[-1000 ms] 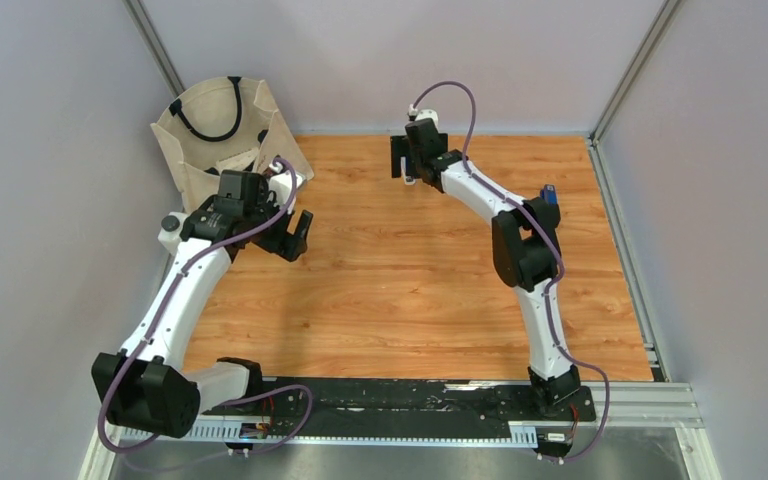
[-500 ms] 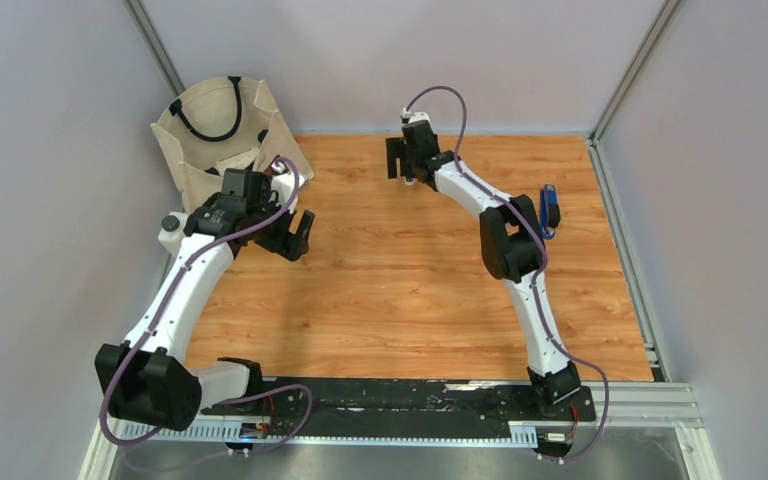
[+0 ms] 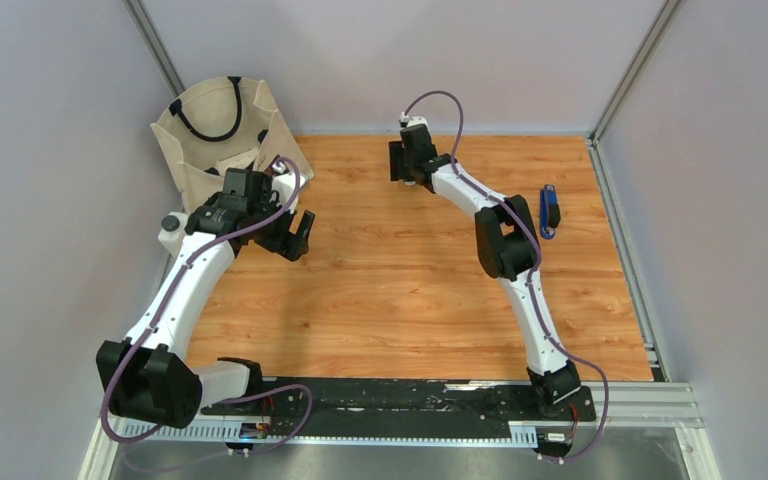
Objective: Unload the staples from the stapler
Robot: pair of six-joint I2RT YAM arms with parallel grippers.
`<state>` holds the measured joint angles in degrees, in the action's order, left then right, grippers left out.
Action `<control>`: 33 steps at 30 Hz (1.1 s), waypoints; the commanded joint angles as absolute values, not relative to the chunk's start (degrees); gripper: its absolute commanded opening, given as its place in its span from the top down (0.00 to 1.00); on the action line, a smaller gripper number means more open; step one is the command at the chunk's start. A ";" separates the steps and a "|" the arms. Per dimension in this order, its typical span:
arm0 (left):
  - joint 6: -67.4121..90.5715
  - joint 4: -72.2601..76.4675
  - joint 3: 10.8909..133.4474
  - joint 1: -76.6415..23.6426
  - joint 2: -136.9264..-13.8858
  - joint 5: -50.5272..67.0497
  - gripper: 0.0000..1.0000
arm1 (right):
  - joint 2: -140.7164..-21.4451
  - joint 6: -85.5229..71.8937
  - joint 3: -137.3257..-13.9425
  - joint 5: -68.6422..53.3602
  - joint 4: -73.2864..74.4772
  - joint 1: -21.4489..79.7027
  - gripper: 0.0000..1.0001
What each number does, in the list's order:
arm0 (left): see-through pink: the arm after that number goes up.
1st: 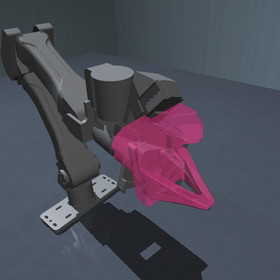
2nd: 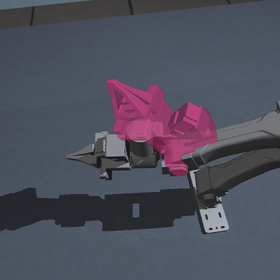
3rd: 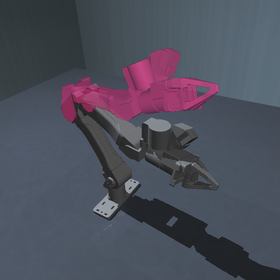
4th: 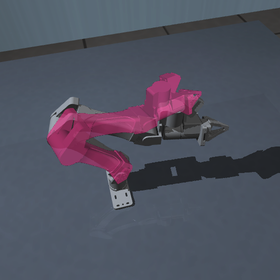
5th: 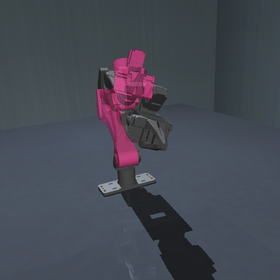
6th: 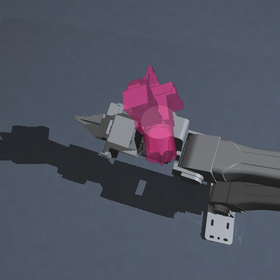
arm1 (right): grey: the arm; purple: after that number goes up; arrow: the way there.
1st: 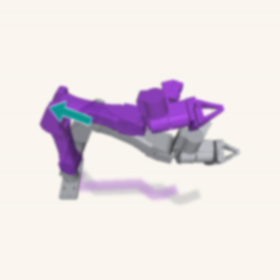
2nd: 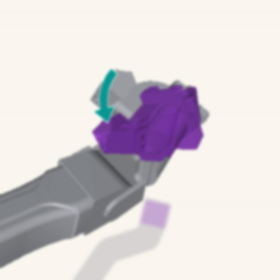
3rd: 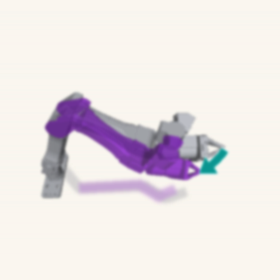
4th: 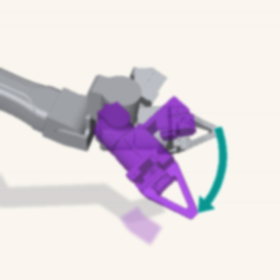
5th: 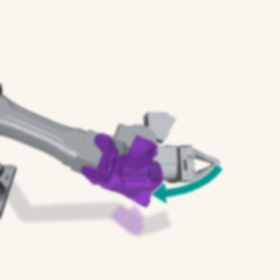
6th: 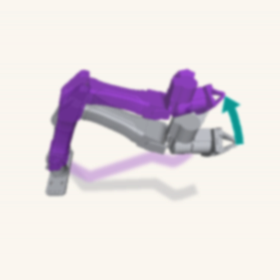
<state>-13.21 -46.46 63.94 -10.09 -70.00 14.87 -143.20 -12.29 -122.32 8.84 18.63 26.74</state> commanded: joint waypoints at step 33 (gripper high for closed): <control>-19.51 -50.46 51.34 -1.32 -51.07 16.09 0.09 | -109.34 -45.51 -74.02 21.18 2.92 60.90 0.99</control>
